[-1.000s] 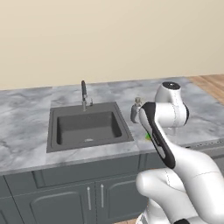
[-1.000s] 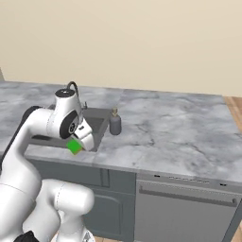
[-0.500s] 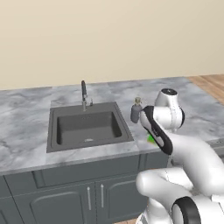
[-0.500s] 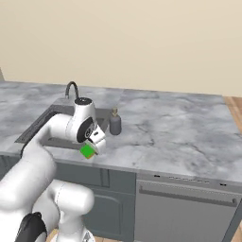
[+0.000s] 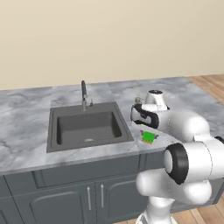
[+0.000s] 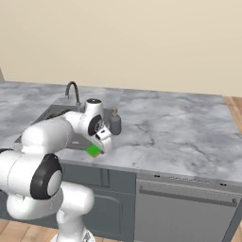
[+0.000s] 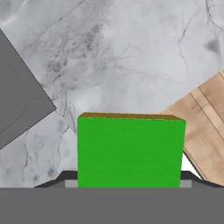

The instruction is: Restock the sink supplies by placing the sponge and soap dispenser on the counter and next to the sink. Make sure the soap dispenser is upright.

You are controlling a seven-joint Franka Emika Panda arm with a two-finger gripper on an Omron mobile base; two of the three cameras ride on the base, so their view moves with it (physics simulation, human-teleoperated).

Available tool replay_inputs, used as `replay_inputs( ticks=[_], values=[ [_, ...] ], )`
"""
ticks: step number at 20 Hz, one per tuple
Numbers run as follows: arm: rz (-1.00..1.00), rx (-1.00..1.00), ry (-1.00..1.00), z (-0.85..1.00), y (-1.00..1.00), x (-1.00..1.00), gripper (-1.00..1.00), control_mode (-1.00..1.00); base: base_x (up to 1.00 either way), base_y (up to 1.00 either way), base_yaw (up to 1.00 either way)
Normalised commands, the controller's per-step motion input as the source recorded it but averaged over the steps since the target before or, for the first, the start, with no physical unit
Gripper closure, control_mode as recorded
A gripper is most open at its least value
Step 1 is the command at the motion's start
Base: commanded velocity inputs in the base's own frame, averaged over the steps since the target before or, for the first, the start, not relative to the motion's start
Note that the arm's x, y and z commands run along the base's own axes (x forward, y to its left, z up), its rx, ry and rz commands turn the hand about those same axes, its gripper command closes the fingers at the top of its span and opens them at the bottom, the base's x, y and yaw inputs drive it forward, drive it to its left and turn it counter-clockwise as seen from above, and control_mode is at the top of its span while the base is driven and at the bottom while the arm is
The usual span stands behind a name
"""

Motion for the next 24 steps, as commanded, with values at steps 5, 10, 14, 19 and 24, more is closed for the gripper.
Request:
replay_inputs(
  ticks=[5, 10, 14, 19, 24],
  values=[
    [0.0, 0.0, 0.11, -0.27, -0.02, 0.46, 1.0, -1.0, 0.0, 0.0, 0.0],
    [0.06, -0.01, -0.13, -0.58, -0.09, 0.06, 1.0, -1.0, 0.0, 0.0, 0.0],
    [0.1, 0.0, -0.38, -0.61, -0.11, -0.12, 1.0, -1.0, 0.0, 0.0, 0.0],
    [0.06, 0.0, -0.28, -0.23, -0.08, -0.05, 1.0, -1.0, 0.0, 0.0, 0.0],
    [0.01, 0.0, -0.04, -0.03, 0.0, 0.11, 1.0, -1.0, 0.0, 0.0, 0.0]
  ],
)
